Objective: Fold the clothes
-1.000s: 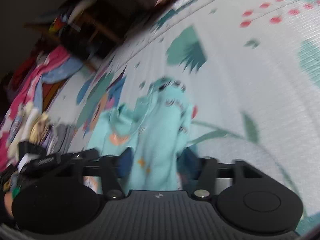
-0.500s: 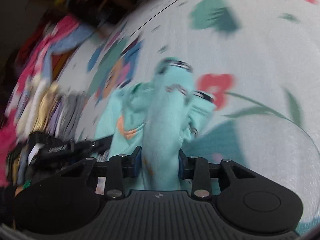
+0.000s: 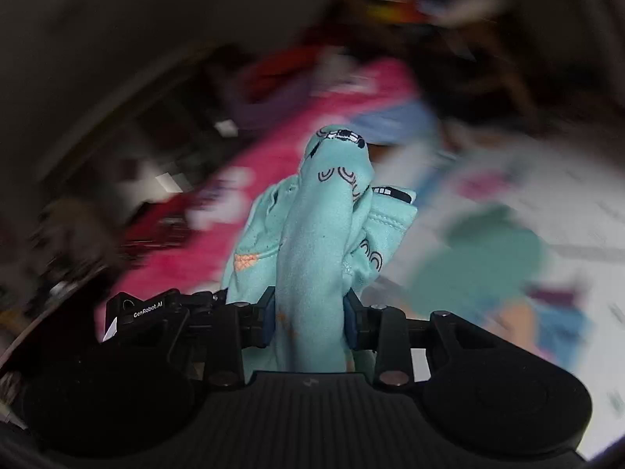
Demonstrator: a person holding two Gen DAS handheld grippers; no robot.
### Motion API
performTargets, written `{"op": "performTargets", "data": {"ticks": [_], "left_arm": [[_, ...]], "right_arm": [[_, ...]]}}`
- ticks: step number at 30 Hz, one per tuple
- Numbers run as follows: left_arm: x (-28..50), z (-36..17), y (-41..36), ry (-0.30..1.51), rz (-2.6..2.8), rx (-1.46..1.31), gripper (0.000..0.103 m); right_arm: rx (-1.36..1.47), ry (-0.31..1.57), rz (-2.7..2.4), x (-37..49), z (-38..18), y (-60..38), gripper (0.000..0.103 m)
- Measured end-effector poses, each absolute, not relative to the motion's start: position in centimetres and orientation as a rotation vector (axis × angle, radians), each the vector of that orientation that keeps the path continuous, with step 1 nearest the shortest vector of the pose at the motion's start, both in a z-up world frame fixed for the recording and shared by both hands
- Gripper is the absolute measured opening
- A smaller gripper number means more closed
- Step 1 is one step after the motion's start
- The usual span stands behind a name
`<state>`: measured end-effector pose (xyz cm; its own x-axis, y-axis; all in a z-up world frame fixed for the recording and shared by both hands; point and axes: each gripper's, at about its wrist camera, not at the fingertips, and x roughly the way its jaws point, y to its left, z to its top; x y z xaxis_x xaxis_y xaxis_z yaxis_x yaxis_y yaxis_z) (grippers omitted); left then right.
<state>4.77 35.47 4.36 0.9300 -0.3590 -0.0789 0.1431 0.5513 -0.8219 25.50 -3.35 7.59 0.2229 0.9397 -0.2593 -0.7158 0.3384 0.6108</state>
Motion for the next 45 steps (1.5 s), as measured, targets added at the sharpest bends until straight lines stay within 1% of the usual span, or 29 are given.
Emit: {"op": "performTargets", "data": {"ticks": [2, 4, 10, 12, 16, 19, 21, 22, 23, 25, 26, 27, 28, 29, 30, 31, 32, 33, 34, 35, 36, 37, 40, 43, 45], "left_arm": [[0.8, 5.9, 37.9, 0.184, -0.218, -0.938, 0.027], [-3.4, 6.0, 40.6, 0.144, -0.127, -0.961, 0.027], [-15.4, 4.7, 46.3, 0.052, 0.150, -1.037, 0.027], [-18.5, 4.5, 47.7, 0.002, 0.215, -1.064, 0.027], [-20.9, 5.4, 50.3, -0.072, 0.316, -1.080, 0.027], [-21.2, 2.9, 51.3, -0.062, 0.382, -1.125, 0.028], [-21.2, 1.0, 51.9, -0.049, 0.426, -1.158, 0.028], [-21.2, 0.0, 52.2, -0.042, 0.448, -1.174, 0.030], [-21.2, -1.0, 52.5, -0.035, 0.470, -1.191, 0.038], [-21.2, -3.0, 53.1, -0.021, 0.514, -1.223, 0.039], [-21.2, -4.0, 53.4, -0.014, 0.537, -1.240, 0.039], [-21.1, -5.0, 53.7, -0.007, 0.559, -1.256, 0.042], [-21.1, -6.0, 54.0, 0.000, 0.581, -1.272, 0.043], [-21.1, -7.0, 54.3, 0.007, 0.603, -1.288, 0.046], [-21.1, -8.0, 54.5, 0.014, 0.626, -1.304, 0.055], [-21.4, -7.8, 54.4, 0.007, 0.654, -1.289, 0.060], [-21.7, -6.9, 54.0, -0.011, 0.687, -1.254, 0.071], [-22.1, -6.1, 53.4, -0.040, 0.716, -1.213, 0.076], [-22.5, -5.4, 52.6, -0.078, 0.741, -1.169, 0.078], [-22.7, -4.5, 51.7, -0.099, 0.760, -1.126, 0.082], [-22.6, -3.5, 50.8, -0.098, 0.776, -1.089, 0.083], [-22.2, -2.4, 49.9, -0.103, 0.767, -1.056, 0.084], [-19.3, 1.7, 47.4, -0.105, 0.674, -0.962, 0.091], [-15.4, 6.5, 45.3, -0.078, 0.485, -0.916, 0.096], [-12.4, 10.5, 43.3, -0.051, 0.312, -0.858, 0.099]], "right_arm": [[0.400, 0.644, 1.263, 24.3, 10.0, 1.3, 0.036], [0.403, 0.637, 1.331, 22.9, 11.2, 6.0, 0.036], [0.435, 0.745, 1.514, 17.0, 8.2, 19.9, 0.036], [0.457, 0.767, 1.576, 15.3, 8.0, 23.5, 0.036], [0.532, 0.820, 1.661, 13.2, 8.0, 29.6, 0.036], [0.566, 0.899, 1.614, 13.3, 6.8, 33.1, 0.036], [0.514, 1.003, 1.462, 13.7, 3.2, 34.8, 0.037], [0.481, 1.064, 1.377, 13.8, 1.2, 35.7, 0.039], [0.435, 1.151, 1.281, 13.8, -1.4, 36.3, 0.041], [0.487, 1.191, 1.225, 13.6, -4.3, 35.9, 0.042], [0.468, 1.152, 1.242, 13.2, -4.0, 35.8, 0.042], [0.422, 1.115, 1.261, 13.0, -3.2, 35.9, 0.043], [0.375, 1.078, 1.279, 12.8, -2.5, 36.0, 0.045], [0.337, 1.041, 1.290, 12.6, -1.7, 36.0, 0.056], [0.346, 1.010, 1.276, 12.7, -0.8, 35.5, 0.062], [0.410, 0.978, 1.272, 13.1, -0.2, 34.4, 0.072], [0.472, 0.949, 1.267, 13.5, 0.3, 33.2, 0.080], [0.515, 0.934, 1.253, 13.9, 1.0, 31.8, 0.084], [0.515, 0.910, 1.218, 14.2, 1.7, 30.2, 0.087], [0.501, 0.882, 1.198, 14.4, 2.5, 28.5, 0.088], [0.490, 0.854, 1.181, 14.6, 3.3, 26.7, 0.088], [0.491, 0.828, 1.172, 14.7, 4.0, 24.7, 0.092], [0.522, 0.765, 1.126, 15.1, 6.7, 18.1, 0.103], [0.477, 0.703, 1.057, 14.9, 9.6, 12.8, 0.103], [0.369, 0.651, 0.996, 13.9, 12.8, 9.7, 0.103]]}}
